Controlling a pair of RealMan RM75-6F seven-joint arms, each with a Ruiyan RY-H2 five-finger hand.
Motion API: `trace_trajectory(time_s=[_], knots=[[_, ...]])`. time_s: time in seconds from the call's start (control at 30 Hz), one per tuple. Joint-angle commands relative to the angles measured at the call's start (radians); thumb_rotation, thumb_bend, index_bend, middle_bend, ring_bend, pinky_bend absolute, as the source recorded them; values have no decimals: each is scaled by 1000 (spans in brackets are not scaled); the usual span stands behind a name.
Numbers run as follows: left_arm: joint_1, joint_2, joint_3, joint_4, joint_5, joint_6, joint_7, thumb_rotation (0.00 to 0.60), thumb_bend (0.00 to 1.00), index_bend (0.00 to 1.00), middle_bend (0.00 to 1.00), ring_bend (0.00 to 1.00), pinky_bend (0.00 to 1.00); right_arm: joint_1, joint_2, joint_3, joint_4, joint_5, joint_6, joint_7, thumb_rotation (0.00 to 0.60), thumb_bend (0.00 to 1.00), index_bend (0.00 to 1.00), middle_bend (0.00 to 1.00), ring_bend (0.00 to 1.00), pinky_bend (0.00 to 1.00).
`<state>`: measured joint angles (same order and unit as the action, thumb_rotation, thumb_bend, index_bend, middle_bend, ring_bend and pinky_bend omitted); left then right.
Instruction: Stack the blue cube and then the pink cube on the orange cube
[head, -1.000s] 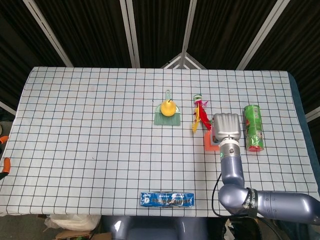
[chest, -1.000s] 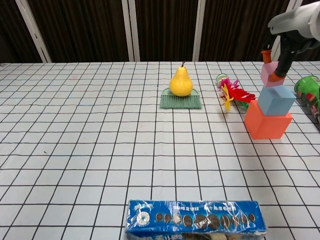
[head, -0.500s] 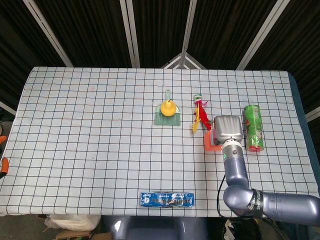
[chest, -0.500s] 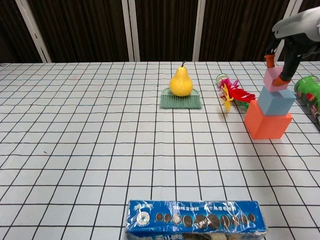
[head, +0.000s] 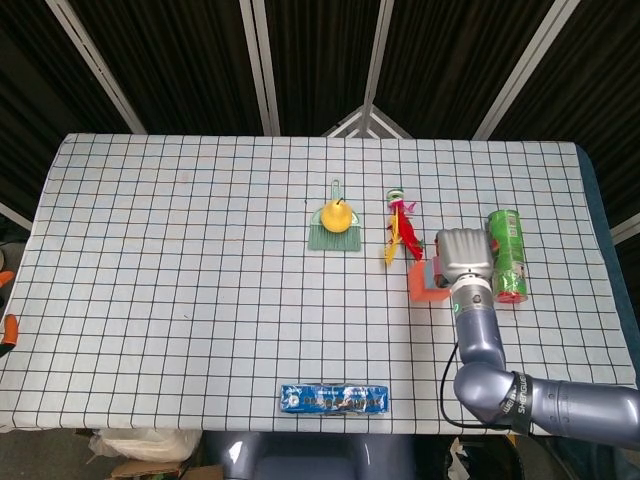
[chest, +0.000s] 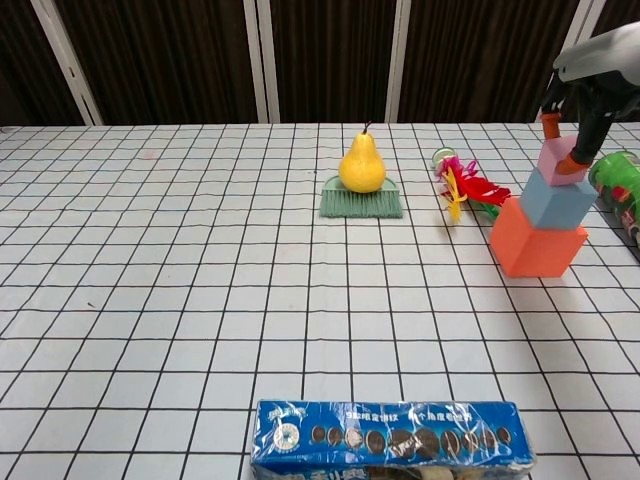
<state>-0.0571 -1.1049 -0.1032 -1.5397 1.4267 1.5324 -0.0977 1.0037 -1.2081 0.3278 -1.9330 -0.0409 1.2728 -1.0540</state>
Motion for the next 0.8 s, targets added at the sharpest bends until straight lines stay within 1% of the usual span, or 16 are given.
trace_trajectory(time_s=[0.03, 0.37, 0.8], knots=[[0, -1, 0, -1, -1, 0, 3, 600, 584, 176, 66, 0, 0, 1, 9, -4, -4, 2, -4, 4, 600, 486, 541, 1000, 1000, 1000], [-2, -4, -1, -4, -5, -4, 15, 600, 584, 176, 66, 0, 0, 6, 43, -22, -10, 19, -27, 24, 600, 487, 550, 1000, 1000, 1000], [0, -3, -1, -6, -4, -2, 14, 600, 584, 176, 66, 0, 0, 26, 36, -40, -8, 23, -30, 46, 600, 488, 550, 1000, 1000, 1000]])
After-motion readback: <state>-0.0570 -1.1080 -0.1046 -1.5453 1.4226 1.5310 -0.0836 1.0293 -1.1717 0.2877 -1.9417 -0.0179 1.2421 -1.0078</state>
